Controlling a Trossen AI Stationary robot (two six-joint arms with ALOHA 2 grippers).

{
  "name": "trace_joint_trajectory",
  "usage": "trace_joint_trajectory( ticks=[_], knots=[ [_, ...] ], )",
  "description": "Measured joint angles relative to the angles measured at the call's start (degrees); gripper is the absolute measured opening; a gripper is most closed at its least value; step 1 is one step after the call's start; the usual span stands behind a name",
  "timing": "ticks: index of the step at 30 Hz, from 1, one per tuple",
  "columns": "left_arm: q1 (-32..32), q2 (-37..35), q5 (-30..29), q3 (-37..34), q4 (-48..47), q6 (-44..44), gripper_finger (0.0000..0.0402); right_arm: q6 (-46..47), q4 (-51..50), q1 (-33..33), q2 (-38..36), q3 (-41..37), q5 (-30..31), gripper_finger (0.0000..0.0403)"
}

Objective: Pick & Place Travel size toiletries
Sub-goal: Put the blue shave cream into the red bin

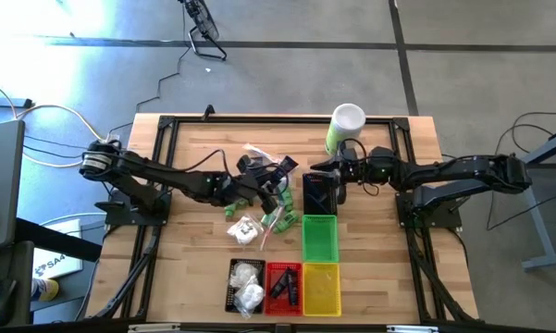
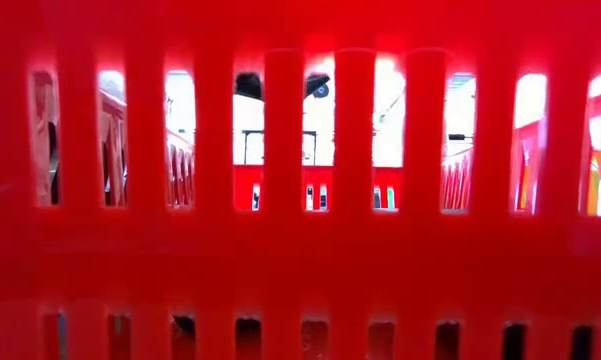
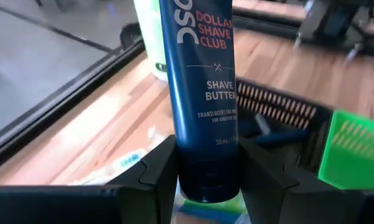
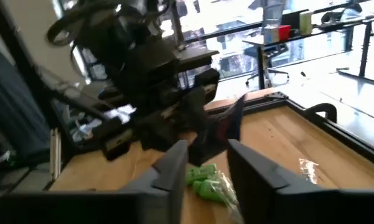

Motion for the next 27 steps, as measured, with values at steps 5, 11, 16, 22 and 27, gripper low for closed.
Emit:
trace_joint_trajectory(
  ticks=[5,11,16,22,27],
  knots=[
    [-1.3,0.5,-0.7,0.2,2.4,2.0,0.0137,8.2,1.3,0.4,2.7,0.0,2.6,0.0194],
    [-1.7,0.5,-0.9,0.2,3.2,3.0,0.0137,15.6,11.0,0.4,10.3,0.0,-0.7,0.0234],
    [-1.7,0.5,-0.9,0.2,3.0,2.9,0.0137,19.2,21.6,0.2,16.0,0.0,-3.6,0.0232],
    [-1.7,0.5,-0.9,0.2,3.0,2.8,0.0137,19.1,25.0,0.1,19.2,0.1,0.0,0.0231],
    [-1.7,0.5,0.3,0.2,3.0,2.5,0.0137,17.1,25.5,0.2,19.7,2.0,0.6,0.0230]
  ],
)
